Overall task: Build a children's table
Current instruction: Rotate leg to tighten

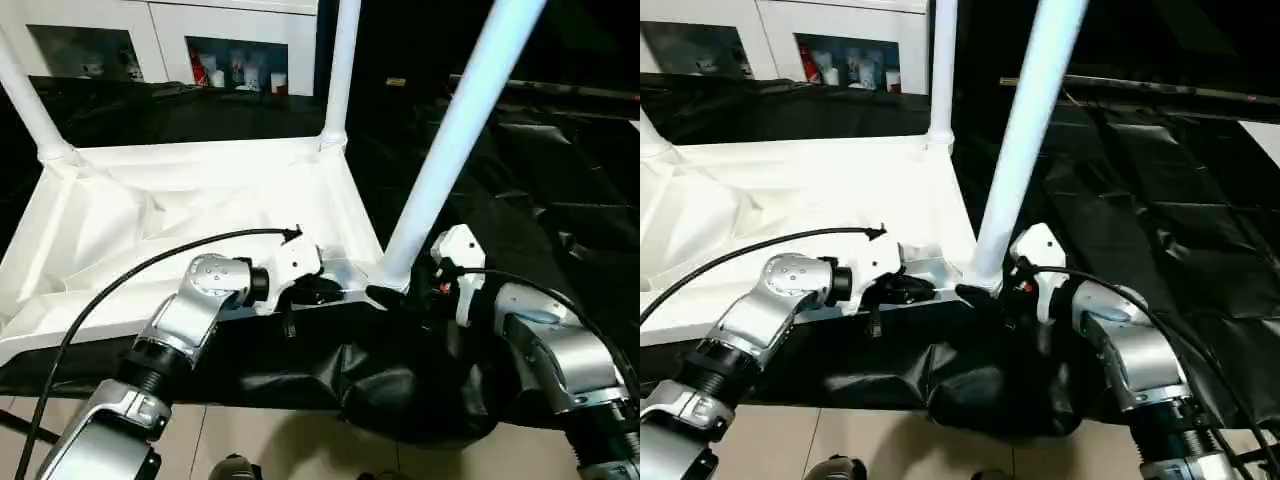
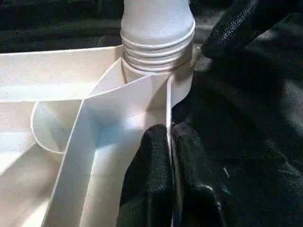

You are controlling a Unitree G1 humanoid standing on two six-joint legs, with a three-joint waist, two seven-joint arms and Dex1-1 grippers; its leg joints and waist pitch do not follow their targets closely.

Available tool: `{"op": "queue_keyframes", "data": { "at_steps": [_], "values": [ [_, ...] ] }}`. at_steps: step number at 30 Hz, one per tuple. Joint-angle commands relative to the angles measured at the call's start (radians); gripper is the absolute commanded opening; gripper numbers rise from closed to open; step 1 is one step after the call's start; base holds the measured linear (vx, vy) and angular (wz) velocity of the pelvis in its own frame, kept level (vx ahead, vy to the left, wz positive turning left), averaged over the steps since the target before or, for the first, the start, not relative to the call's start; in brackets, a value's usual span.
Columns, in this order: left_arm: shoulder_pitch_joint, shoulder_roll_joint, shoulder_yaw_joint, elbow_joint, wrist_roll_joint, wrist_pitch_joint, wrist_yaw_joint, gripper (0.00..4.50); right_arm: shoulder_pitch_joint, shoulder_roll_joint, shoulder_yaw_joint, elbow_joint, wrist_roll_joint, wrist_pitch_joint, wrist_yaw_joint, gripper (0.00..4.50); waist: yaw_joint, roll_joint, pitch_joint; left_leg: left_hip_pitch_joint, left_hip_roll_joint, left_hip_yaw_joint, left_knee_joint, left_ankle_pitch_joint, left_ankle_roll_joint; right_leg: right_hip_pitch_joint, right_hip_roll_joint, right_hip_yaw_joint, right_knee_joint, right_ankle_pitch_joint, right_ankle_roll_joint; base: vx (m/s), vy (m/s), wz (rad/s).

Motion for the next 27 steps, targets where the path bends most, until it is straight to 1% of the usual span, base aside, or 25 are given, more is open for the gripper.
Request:
{"op": "queue_keyframes", "data": {
  "at_steps": [1, 2, 4, 6, 10, 14, 16, 18, 19, 21, 22, 23, 27],
  "values": [
    [0.002, 0.0, -0.023, 0.03, 0.026, 0.023, 0.007, 0.59, -0.011, -0.003, 0.011, 0.021, -0.021, -0.016, 0.004, 4.5, -0.002, -0.009, -0.049, 0.017, 0.014, 0.001, -0.074, -0.307, 0.019, 0.033, -0.053, 0.026, -0.097, -0.358, -0.158, 0.0, 0.0, 0.0],
    [0.001, 0.004, -0.026, 0.031, 0.034, 0.022, 0.015, 0.68, -0.013, -0.001, 0.012, 0.026, -0.023, -0.02, 0.003, 4.5, -0.002, -0.009, -0.048, 0.017, 0.015, 0.0, -0.075, -0.313, 0.017, 0.032, -0.053, 0.026, -0.098, -0.371, -0.153, 0.0, 0.0, 0.0],
    [0.0, 0.006, -0.028, 0.031, 0.039, 0.021, 0.019, 0.68, -0.015, -0.001, 0.012, 0.028, -0.023, -0.022, 0.003, 4.5, -0.003, -0.01, -0.047, 0.015, 0.015, -0.001, -0.077, -0.313, 0.015, 0.032, -0.053, 0.026, -0.099, -0.372, -0.147, 0.0, 0.0, 0.0],
    [-0.005, 0.018, -0.034, 0.033, 0.054, 0.04, 0.027, 0.68, -0.017, 0.001, 0.014, 0.03, -0.023, -0.026, 0.006, 4.5, -0.004, -0.01, -0.046, 0.015, 0.015, -0.001, -0.077, -0.317, 0.016, 0.031, -0.053, 0.027, -0.1, -0.373, -0.146, 0.0, 0.0, 0.0],
    [-0.001, 0.029, -0.023, 0.018, 0.039, 0.072, 0.011, 0.68, -0.015, -0.001, 0.015, 0.031, -0.023, -0.029, 0.01, 4.5, -0.005, -0.013, -0.044, 0.015, 0.015, -0.001, -0.079, -0.317, 0.019, 0.03, -0.054, 0.027, -0.101, -0.39, -0.142, 0.0, 0.0, 0.0],
    [-0.003, 0.034, -0.024, 0.021, 0.043, 0.081, 0.01, 0.68, -0.017, 0.0, 0.015, 0.04, -0.023, -0.037, 0.012, 4.5, -0.006, -0.013, -0.043, 0.015, 0.015, -0.001, -0.081, -0.324, 0.018, 0.028, -0.054, 0.027, -0.105, -0.407, -0.139, 0.0, 0.0, 0.0],
    [-0.014, 0.03, -0.013, 0.047, 0.05, 0.08, 0.033, 0.68, -0.02, 0.003, 0.015, 0.049, -0.024, -0.045, 0.014, 4.5, -0.007, -0.012, -0.043, 0.016, 0.015, -0.002, -0.082, -0.329, 0.016, 0.027, -0.054, 0.026, -0.106, -0.417, -0.138, 0.0, 0.0, 0.0],
    [-0.017, 0.03, -0.011, 0.051, 0.048, 0.081, 0.034, 0.68, -0.02, 0.004, 0.014, 0.05, -0.025, -0.047, 0.015, 4.5, -0.007, -0.013, -0.045, 0.015, 0.015, -0.002, -0.083, -0.321, 0.017, 0.03, -0.054, 0.025, -0.107, -0.406, -0.138, 0.0, 0.0, 0.0],
    [-0.02, 0.034, -0.014, 0.055, 0.047, 0.089, 0.031, 0.68, -0.019, 0.005, 0.015, 0.048, -0.027, -0.047, 0.017, 4.5, -0.007, -0.012, -0.045, 0.015, 0.015, -0.001, -0.084, -0.308, 0.019, 0.031, -0.053, 0.025, -0.106, -0.385, -0.14, 0.0, 0.0, 0.0],
    [-0.022, 0.037, -0.017, 0.054, 0.047, 0.097, 0.025, 0.68, -0.018, 0.005, 0.015, 0.047, -0.027, -0.046, 0.018, 4.5, -0.007, -0.012, -0.043, 0.016, 0.016, 0.0, -0.084, -0.312, 0.02, 0.029, -0.052, 0.026, -0.107, -0.383, -0.143, 0.0, 0.0, 0.0],
    [-0.023, 0.04, -0.019, 0.052, 0.047, 0.11, 0.023, 0.41, -0.017, 0.004, 0.016, 0.045, -0.026, -0.046, 0.02, 4.5, -0.007, -0.011, -0.045, 0.016, 0.016, 0.0, -0.084, -0.31, 0.02, 0.03, -0.053, 0.026, -0.107, -0.383, -0.145, 0.0, 0.0, 0.0],
    [-0.023, 0.04, -0.019, 0.052, 0.046, 0.111, 0.023, 0.33, -0.017, 0.004, 0.016, 0.045, -0.026, -0.046, 0.021, 4.5, -0.007, -0.011, -0.045, 0.016, 0.016, 0.0, -0.084, -0.309, 0.02, 0.03, -0.053, 0.026, -0.107, -0.381, -0.146, 0.0, 0.0, 0.0],
    [-0.027, 0.041, -0.017, 0.045, 0.042, 0.15, 0.022, 0.27, -0.016, 0.004, 0.017, 0.046, -0.024, -0.051, 0.024, 4.5, -0.007, -0.011, -0.045, 0.016, 0.016, 0.0, -0.086, -0.306, 0.019, 0.031, -0.053, 0.026, -0.106, -0.378, -0.149, 0.0, 0.0, 0.0]
  ]
}}
